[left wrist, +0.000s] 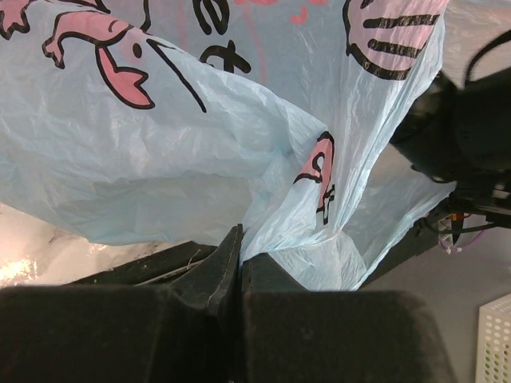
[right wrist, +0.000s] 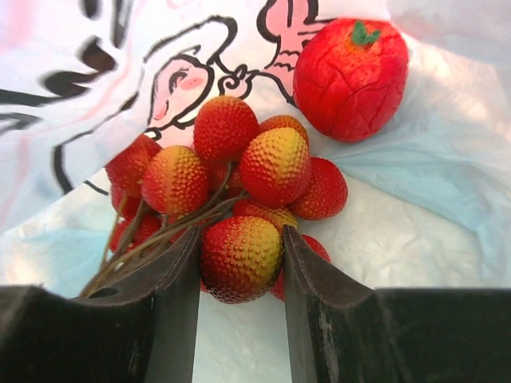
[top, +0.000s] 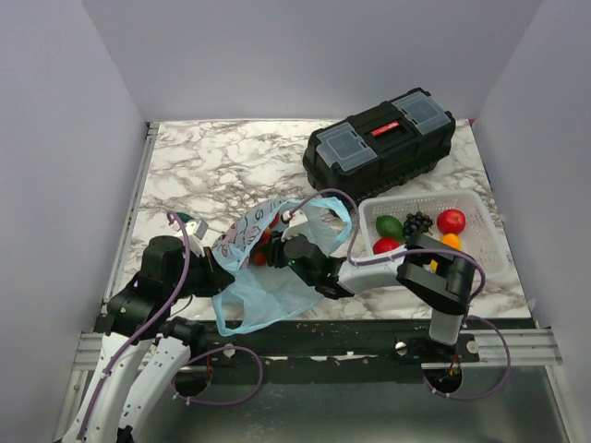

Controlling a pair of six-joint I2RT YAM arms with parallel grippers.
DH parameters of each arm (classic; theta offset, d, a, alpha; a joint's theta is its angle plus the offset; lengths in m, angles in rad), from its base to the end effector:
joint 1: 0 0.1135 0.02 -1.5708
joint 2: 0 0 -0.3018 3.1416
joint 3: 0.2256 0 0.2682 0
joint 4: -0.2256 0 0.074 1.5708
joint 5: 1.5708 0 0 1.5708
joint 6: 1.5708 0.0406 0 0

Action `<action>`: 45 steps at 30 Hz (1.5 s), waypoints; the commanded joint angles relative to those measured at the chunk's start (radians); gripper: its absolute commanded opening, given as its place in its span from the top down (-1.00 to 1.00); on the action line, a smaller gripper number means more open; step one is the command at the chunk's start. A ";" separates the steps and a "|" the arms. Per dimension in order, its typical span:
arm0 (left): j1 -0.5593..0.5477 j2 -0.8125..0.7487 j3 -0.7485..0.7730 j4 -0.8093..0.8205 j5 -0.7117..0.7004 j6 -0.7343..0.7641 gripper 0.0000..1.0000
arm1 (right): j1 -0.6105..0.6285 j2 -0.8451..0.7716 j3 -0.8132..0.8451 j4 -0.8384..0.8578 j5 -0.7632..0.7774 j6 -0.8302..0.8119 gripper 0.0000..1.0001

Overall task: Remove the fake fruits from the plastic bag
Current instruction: Take out the fake fruit from the plastic bag.

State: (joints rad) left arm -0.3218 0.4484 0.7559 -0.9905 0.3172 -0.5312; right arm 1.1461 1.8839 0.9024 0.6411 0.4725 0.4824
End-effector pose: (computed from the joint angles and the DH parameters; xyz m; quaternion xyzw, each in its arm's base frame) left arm 0.0589 -0.0330 0.3096 -0.0257 0.8940 -0.3053 0.3271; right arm 0.1866 0.3677 0.1799 -0.1310 0.7947 0.2768 0.5241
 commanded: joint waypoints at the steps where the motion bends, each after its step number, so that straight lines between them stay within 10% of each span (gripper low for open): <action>1: 0.004 0.011 -0.009 0.013 -0.012 0.005 1.00 | 0.004 -0.142 -0.057 -0.021 -0.031 -0.013 0.78; 27: 0.005 0.053 -0.010 0.015 0.011 0.012 1.00 | 0.004 -0.681 -0.034 -0.218 -0.274 0.020 0.99; 45: 0.005 0.026 -0.013 0.015 0.014 0.013 1.00 | 0.003 -0.608 0.216 -0.147 -0.319 -0.004 0.99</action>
State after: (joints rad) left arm -0.3218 0.4904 0.7540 -0.9867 0.3176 -0.5308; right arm 1.1461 1.2705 1.0618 0.4328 0.1879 0.4820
